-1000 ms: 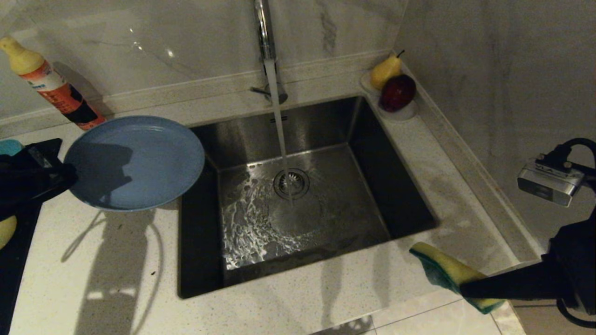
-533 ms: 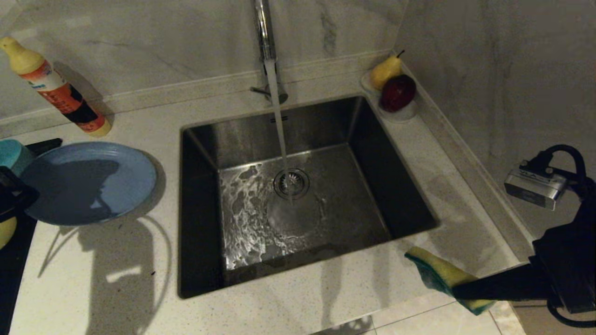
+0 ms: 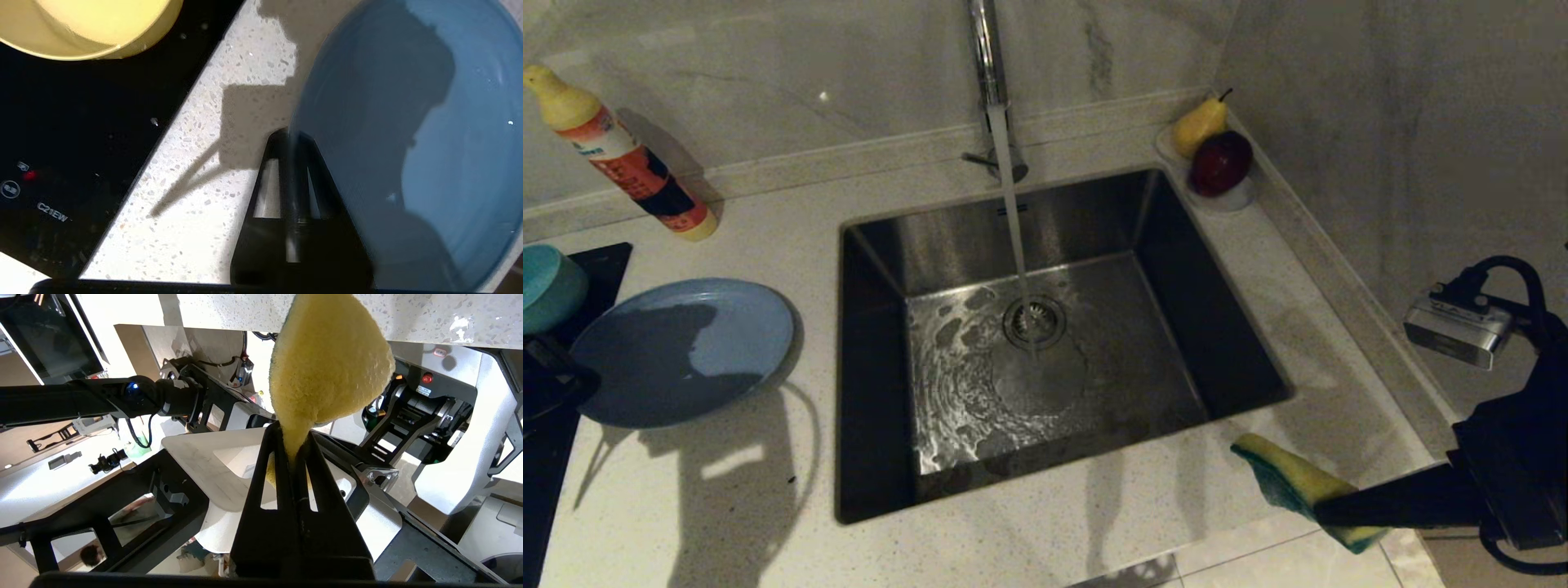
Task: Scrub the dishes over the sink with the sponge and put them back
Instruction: Place the plate on the table, then put down the sponge
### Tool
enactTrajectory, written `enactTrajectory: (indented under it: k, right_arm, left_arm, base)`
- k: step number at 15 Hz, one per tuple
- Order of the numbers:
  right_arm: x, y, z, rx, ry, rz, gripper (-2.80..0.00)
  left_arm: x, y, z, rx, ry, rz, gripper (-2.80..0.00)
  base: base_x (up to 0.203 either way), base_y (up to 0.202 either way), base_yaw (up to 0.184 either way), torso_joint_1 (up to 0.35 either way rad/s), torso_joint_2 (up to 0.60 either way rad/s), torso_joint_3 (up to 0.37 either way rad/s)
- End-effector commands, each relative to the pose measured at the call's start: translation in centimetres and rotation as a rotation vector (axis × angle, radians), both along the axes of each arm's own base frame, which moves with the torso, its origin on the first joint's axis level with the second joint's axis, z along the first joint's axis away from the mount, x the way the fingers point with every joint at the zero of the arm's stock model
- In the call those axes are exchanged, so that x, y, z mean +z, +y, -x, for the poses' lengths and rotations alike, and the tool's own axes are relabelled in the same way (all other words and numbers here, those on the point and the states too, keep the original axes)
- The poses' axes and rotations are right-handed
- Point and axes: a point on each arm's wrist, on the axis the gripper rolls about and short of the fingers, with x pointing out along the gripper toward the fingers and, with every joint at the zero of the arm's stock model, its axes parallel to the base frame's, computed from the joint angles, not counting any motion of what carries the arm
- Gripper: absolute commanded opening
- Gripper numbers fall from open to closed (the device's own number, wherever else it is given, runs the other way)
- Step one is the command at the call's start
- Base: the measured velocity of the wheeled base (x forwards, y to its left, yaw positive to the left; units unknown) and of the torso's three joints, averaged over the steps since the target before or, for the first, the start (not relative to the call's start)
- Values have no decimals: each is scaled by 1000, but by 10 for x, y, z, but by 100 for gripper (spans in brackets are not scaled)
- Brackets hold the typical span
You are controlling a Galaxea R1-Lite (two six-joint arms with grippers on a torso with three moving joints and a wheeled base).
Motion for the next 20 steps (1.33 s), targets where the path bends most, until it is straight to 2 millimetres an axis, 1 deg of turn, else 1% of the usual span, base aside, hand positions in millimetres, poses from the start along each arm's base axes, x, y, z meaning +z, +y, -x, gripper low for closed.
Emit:
enactTrajectory:
  k: [1, 3, 4, 8, 9, 10, 11, 12, 14, 15, 17, 18, 19, 20]
  right_arm:
    - [1, -1, 1, 2, 2, -4, -280]
    - [1, -1, 2, 2, -1, -6, -280]
    - [1, -2, 3, 1, -1, -7, -280]
    - [0, -4, 7, -2, 0, -6, -280]
    - [-4, -4, 7, -2, 12, 3, -280]
    - [-7, -4, 6, -2, 18, 10, -280]
    - [-7, -4, 4, -17, 16, 16, -280]
    - [-4, -6, 5, -26, 7, 11, -280]
    - [-4, -10, 7, -42, 3, 9, -280]
    - [-4, -11, 9, -44, 2, 7, -280]
    - [0, -16, 16, -45, -17, -5, -280]
    - [1, -17, 20, -46, -25, -9, -280]
    - [3, -20, 25, -50, -37, -14, -280]
    - [4, -23, 28, -60, -46, -10, -280]
  left_arm:
    - [-3, 2, -1, 8, 7, 8, 0]
    - [4, 2, 2, 12, -18, -6, 0]
    - [11, 1, 4, 12, -62, -32, 0]
    - [32, 1, 2, -17, -131, -118, 0]
    - [45, -5, -4, -58, -159, -155, 0]
    - [55, -14, -12, -124, -173, -199, 0]
    - [59, -20, -21, -176, -162, -236, 0]
    - [62, -28, -31, -239, -144, -268, -280]
    - [66, -49, -47, -361, -138, -298, -280]
    - [66, -62, -51, -425, -145, -307, -280]
    - [69, -93, -51, -584, -165, -356, -280]
    - [73, -107, -45, -651, -187, -380, -280]
    - [80, -116, -31, -688, -224, -399, -280]
    - [87, -120, -12, -701, -264, -412, -280]
  base:
    - [0, 0, 0, 0, 0, 0]
    - [0, 0, 0, 0, 0, 0]
    - [0, 0, 0, 0, 0, 0]
    - [0, 0, 0, 0, 0, 0]
    - [0, 0, 0, 0, 0, 0]
    - [0, 0, 0, 0, 0, 0]
    - [0, 0, 0, 0, 0, 0]
    - [0, 0, 0, 0, 0, 0]
    - [0, 0, 0, 0, 0, 0]
    - [0, 0, 0, 0, 0, 0]
    - [0, 0, 0, 0, 0, 0]
    - [0, 0, 0, 0, 0, 0]
    - [0, 0, 0, 0, 0, 0]
    - [0, 0, 0, 0, 0, 0]
